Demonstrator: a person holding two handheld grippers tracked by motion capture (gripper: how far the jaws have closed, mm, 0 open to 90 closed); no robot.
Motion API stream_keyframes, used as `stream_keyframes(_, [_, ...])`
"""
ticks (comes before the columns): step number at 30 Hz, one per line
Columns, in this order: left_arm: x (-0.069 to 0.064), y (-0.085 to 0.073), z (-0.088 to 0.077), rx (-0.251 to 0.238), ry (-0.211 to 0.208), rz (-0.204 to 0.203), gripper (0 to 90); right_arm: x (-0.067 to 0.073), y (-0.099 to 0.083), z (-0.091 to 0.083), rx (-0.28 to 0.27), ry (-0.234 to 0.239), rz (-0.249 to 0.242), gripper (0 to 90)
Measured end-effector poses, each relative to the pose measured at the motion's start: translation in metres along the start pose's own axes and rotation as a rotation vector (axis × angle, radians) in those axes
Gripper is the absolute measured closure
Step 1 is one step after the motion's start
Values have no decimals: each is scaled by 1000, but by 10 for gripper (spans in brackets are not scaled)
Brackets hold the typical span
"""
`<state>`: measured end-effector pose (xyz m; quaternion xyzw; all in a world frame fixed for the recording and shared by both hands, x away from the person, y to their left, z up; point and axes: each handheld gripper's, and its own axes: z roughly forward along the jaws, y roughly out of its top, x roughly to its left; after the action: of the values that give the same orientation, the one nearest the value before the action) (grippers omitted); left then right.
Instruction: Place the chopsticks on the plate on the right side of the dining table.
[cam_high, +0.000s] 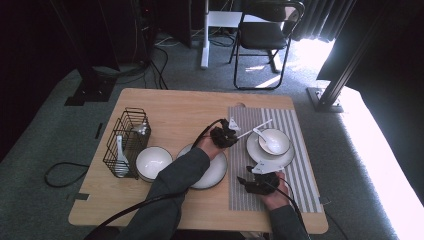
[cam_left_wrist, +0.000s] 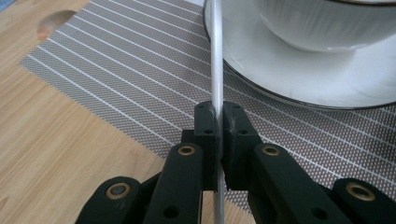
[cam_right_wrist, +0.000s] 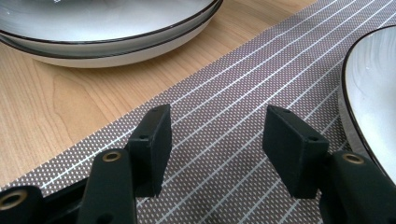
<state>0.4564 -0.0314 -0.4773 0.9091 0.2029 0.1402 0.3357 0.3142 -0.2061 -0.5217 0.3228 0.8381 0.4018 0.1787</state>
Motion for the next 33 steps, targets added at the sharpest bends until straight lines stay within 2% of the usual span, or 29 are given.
stream_keyframes(11, [-9,11,10,30,6,35,864,0,-1,0,2,2,-1,419])
stream_keyframes(13, [-11,13,13,42,12,53,863,0,-1,0,2,2,0,419])
stream_keyframes(23, [-18,23,19,50,14,65,862,0,-2,-1,0,1,5,420])
stream_keyframes(33, [-20,24,26,62,10,74,857,-1,-3,-1,0,-3,4,421])
